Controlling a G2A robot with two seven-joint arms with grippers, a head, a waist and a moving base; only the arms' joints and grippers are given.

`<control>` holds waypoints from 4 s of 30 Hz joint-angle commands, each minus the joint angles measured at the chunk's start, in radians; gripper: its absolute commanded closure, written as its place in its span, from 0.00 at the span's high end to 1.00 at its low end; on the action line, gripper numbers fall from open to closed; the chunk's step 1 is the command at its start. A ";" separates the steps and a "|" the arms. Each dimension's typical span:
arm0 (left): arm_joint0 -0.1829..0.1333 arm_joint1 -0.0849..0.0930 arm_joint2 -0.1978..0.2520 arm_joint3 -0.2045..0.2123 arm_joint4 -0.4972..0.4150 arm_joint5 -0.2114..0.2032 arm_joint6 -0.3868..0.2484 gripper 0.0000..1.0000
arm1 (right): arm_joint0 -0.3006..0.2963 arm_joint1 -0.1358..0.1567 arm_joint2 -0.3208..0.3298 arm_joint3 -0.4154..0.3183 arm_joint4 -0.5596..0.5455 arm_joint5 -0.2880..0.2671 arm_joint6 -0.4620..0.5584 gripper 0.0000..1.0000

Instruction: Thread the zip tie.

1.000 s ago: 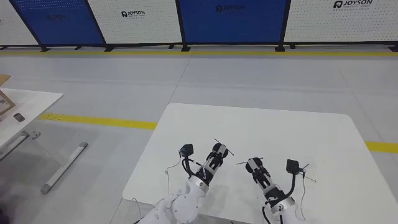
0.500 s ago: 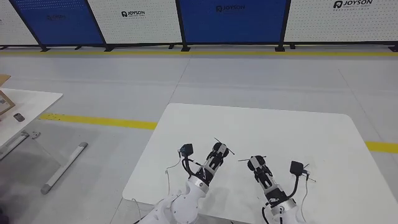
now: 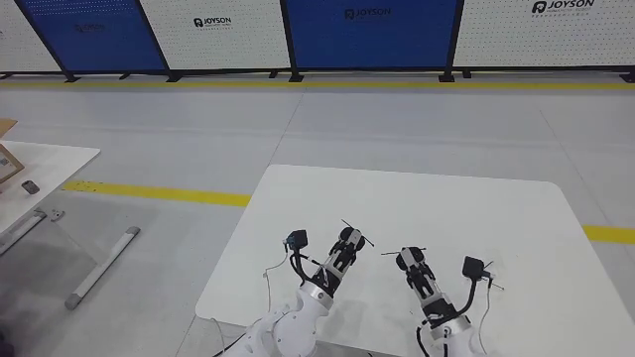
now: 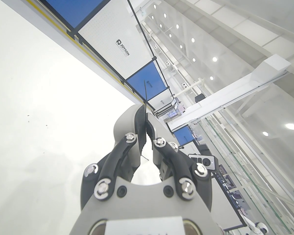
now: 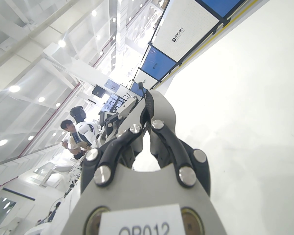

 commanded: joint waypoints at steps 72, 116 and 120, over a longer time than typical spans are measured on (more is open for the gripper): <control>0.003 -0.004 -0.015 -0.005 -0.018 -0.001 -0.013 0.00 | 0.078 -0.070 -0.055 0.099 -0.032 0.038 -0.066 0.00; 0.003 -0.004 -0.015 -0.005 -0.018 -0.001 -0.013 0.00 | 0.070 -0.097 -0.042 0.113 -0.062 0.033 -0.055 0.00; 0.003 -0.004 -0.015 -0.005 -0.018 -0.001 -0.013 0.00 | 0.054 -0.095 -0.026 0.105 -0.062 0.019 -0.054 0.00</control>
